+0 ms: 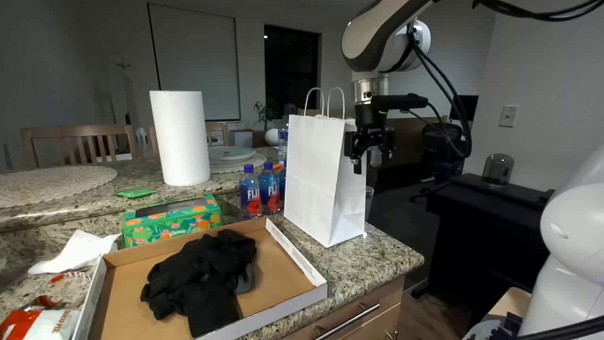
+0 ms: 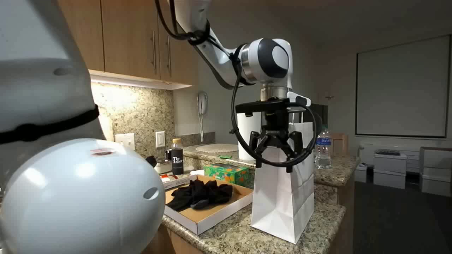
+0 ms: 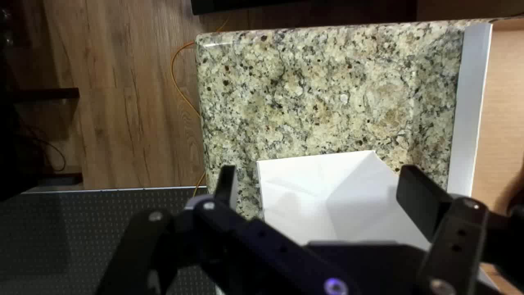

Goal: Put the socks in the white bag

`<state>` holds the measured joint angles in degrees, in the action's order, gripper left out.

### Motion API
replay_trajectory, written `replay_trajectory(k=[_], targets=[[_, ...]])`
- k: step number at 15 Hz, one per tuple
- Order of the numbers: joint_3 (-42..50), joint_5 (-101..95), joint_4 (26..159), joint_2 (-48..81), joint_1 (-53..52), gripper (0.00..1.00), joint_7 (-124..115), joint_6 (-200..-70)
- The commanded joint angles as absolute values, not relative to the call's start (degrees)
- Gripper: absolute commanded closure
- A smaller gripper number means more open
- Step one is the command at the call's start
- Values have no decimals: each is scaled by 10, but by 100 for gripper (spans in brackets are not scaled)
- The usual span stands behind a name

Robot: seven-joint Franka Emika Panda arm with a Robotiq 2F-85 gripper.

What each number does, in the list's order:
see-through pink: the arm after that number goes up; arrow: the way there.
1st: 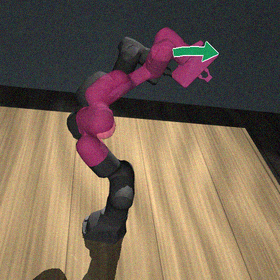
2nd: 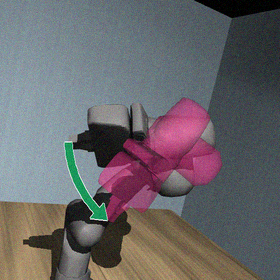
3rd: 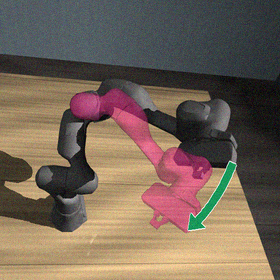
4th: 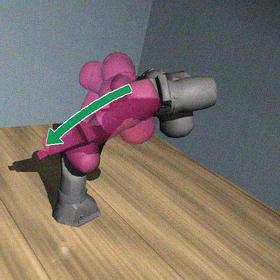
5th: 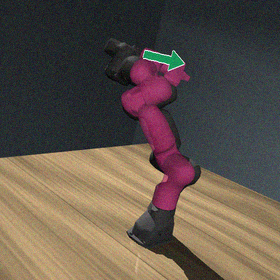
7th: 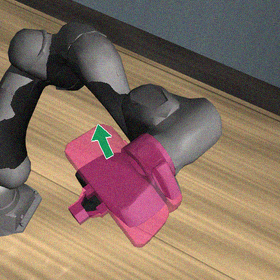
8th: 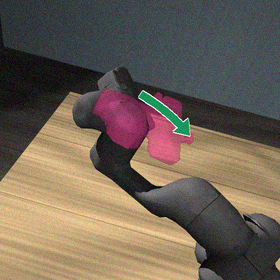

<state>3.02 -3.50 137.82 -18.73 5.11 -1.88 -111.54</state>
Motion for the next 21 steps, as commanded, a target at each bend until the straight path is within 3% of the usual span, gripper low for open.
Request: replay_trajectory(k=[1,11,21], targets=[[32,-36,1377,-187,49,0,-19,-1114],[30,-31,1399,-212,48,0,-28,-1117],[-25,-10,1529,-436,44,0,-177,-1105]])
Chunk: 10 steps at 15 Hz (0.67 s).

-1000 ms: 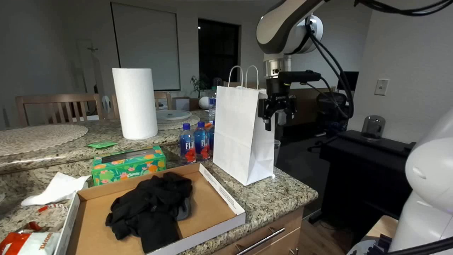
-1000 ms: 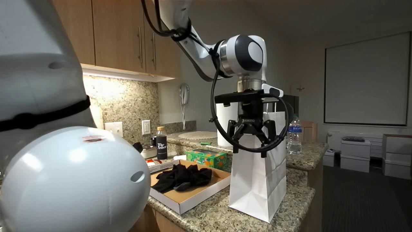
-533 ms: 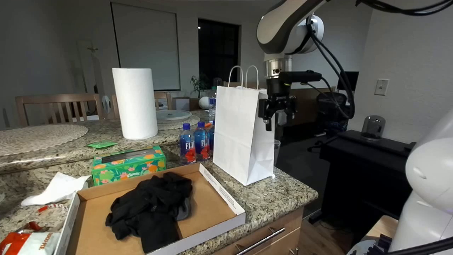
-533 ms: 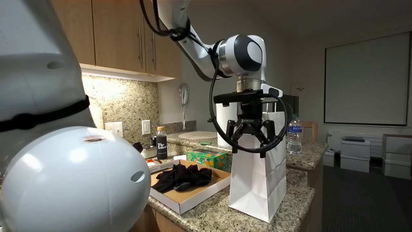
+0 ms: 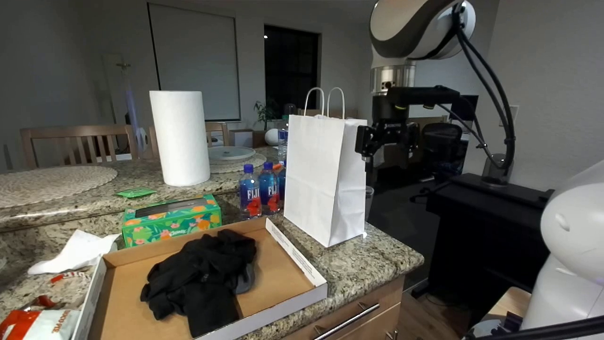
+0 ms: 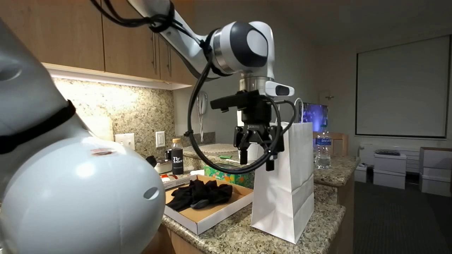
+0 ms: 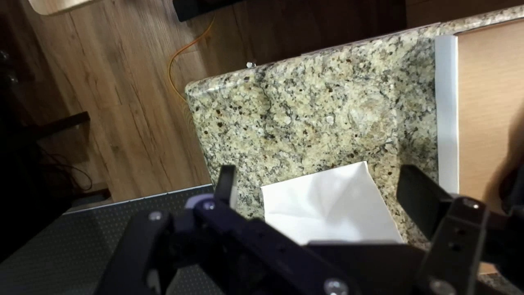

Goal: Put the socks in the white bag

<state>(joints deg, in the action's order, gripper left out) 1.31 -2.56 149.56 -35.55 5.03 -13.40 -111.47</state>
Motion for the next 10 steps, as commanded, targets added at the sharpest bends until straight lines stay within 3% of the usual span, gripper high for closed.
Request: replay_trajectory(k=[1,6,10], targets=[[-41,1,1518,-438,25,0,-174,-1094],[-118,58,1435,-485,-57,0,-163,-958],[-208,58,1351,-341,-77,0,-177,-1065]])
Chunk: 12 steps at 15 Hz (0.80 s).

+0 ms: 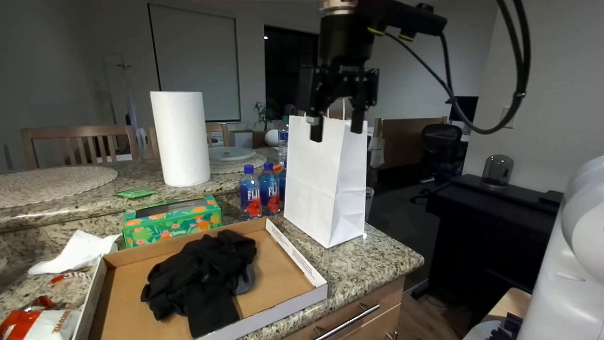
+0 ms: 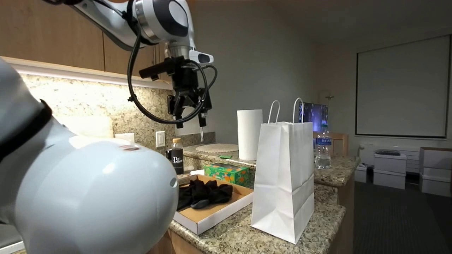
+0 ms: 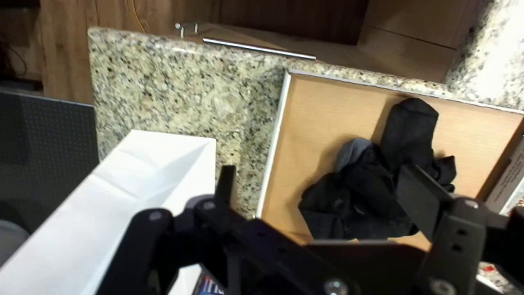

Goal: Put the socks in the white bag

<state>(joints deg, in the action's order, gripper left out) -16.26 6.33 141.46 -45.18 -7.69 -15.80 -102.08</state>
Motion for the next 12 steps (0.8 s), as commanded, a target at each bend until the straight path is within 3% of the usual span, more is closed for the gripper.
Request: replay_trajectory(k=[1,4,8,9,12], targets=[[-230,48,1333,-313,-65,0,-208,-1096],[-255,47,1281,-211,-66,0,-258,-1180],[-253,50,1226,-79,-101,0,-248,-1195],[-236,51,1259,-138,-108,0,-243,-1193],[-232,53,1231,-74,-119,0,-241,-1194]])
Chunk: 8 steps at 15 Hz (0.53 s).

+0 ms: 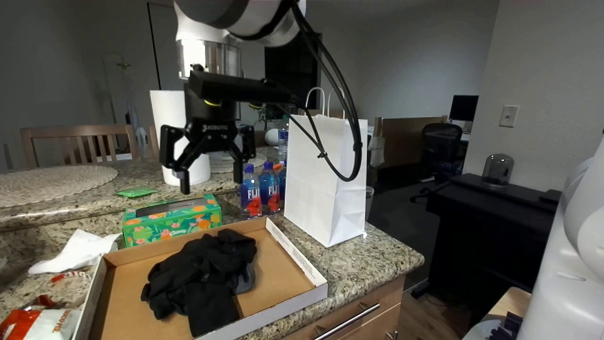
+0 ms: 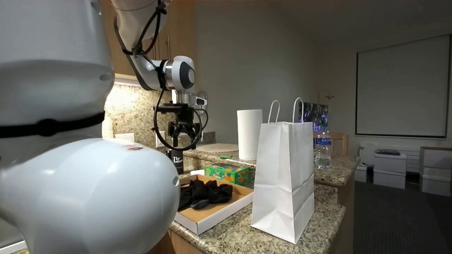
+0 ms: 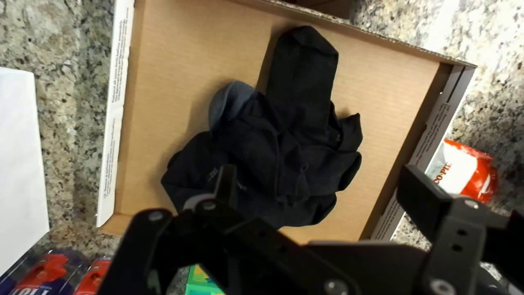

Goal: Put the socks in the white bag

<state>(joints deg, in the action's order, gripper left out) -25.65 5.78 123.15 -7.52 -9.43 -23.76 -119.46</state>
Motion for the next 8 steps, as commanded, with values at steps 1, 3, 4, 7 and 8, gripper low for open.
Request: replay_trajectory(k=[1,3,4,7,8], targets=[[-232,54,1227,-69,-120,0,-241,-1194],[-232,54,1223,-69,-120,0,-241,-1194],[-232,54,1222,-70,-120,0,-241,-1194],[-237,30,1223,-54,-123,0,-255,-1206],[-235,41,1220,-44,-133,0,-240,-1198]])
